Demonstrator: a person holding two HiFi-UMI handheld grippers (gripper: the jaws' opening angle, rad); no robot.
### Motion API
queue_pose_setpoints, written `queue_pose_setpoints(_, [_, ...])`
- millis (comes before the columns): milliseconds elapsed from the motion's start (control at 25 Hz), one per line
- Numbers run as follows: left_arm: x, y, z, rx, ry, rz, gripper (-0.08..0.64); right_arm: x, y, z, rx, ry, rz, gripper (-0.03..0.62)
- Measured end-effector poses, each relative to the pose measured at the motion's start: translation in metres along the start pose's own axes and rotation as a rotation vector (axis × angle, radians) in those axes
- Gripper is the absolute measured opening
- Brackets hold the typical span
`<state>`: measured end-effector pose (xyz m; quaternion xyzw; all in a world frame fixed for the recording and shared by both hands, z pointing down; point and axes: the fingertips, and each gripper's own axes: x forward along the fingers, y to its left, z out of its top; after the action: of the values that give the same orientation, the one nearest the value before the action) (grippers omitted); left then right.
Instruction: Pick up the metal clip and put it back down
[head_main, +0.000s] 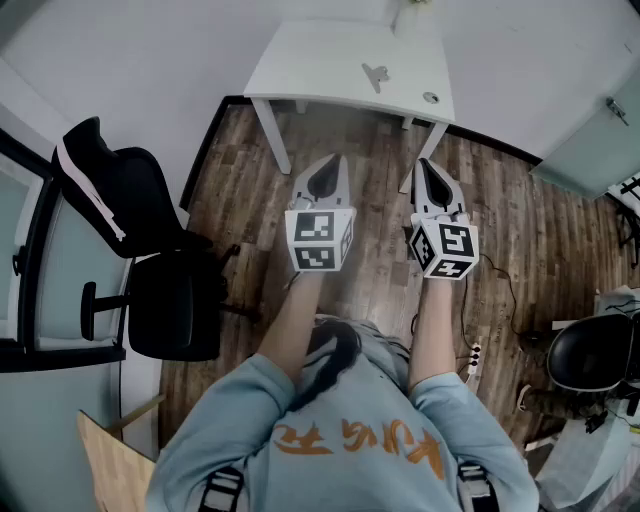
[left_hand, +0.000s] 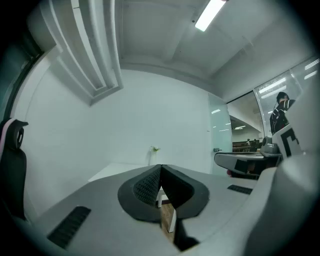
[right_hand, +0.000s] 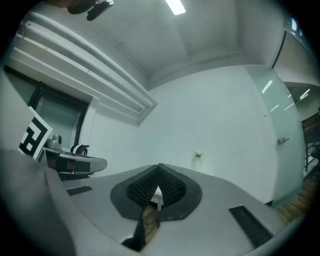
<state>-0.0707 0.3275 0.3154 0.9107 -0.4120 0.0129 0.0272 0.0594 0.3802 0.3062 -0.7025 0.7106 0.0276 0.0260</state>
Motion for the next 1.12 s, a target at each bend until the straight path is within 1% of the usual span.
queue_pose_setpoints(80, [0.006,-0.008,0.000,-0.001,0.002,-0.007,0.020,0.000,-0.009,0.002,-0.002,-0.009,-0.006,0.011])
queue_pose_setpoints(200, [0.014,-0.013,0.000,-0.010,-0.002,0.004,0.020,0.001,-0.024,0.003,0.002,-0.007,-0.019,0.012])
queue_pose_setpoints(320, [0.023,-0.012,-0.002,-0.015,0.004,0.015,0.020,-0.001,-0.046,0.002,0.033,-0.009,-0.050,0.012])
queue_pose_setpoints(400, [0.032,-0.007,-0.005,-0.022,0.010,0.024,0.020,0.002,-0.060,-0.002,0.038,-0.004,-0.075,0.012])
queue_pose_setpoints(560, [0.056,0.009,-0.014,-0.038,0.034,0.040,0.020,0.015,-0.077,-0.010,0.026,0.018,-0.085,0.012])
queue_pose_setpoints(720, [0.096,0.027,-0.024,-0.057,0.054,0.045,0.020,0.039,-0.113,-0.017,0.051,0.021,-0.125,0.012])
queue_pose_setpoints(840, [0.137,0.041,-0.038,-0.057,0.067,0.022,0.020,0.074,-0.131,-0.041,0.064,0.045,-0.151,0.012])
queue_pose_setpoints(920, [0.171,0.060,-0.049,-0.076,0.078,0.026,0.020,0.109,-0.135,-0.057,0.049,0.067,-0.138,0.012])
queue_pose_setpoints(1000, [0.213,0.083,-0.058,-0.096,0.097,0.036,0.020,0.154,-0.138,-0.070,0.037,0.088,-0.113,0.012])
queue_pose_setpoints(1120, [0.287,0.110,-0.066,-0.085,0.138,0.012,0.020,0.230,-0.151,-0.086,0.059,0.103,-0.099,0.012])
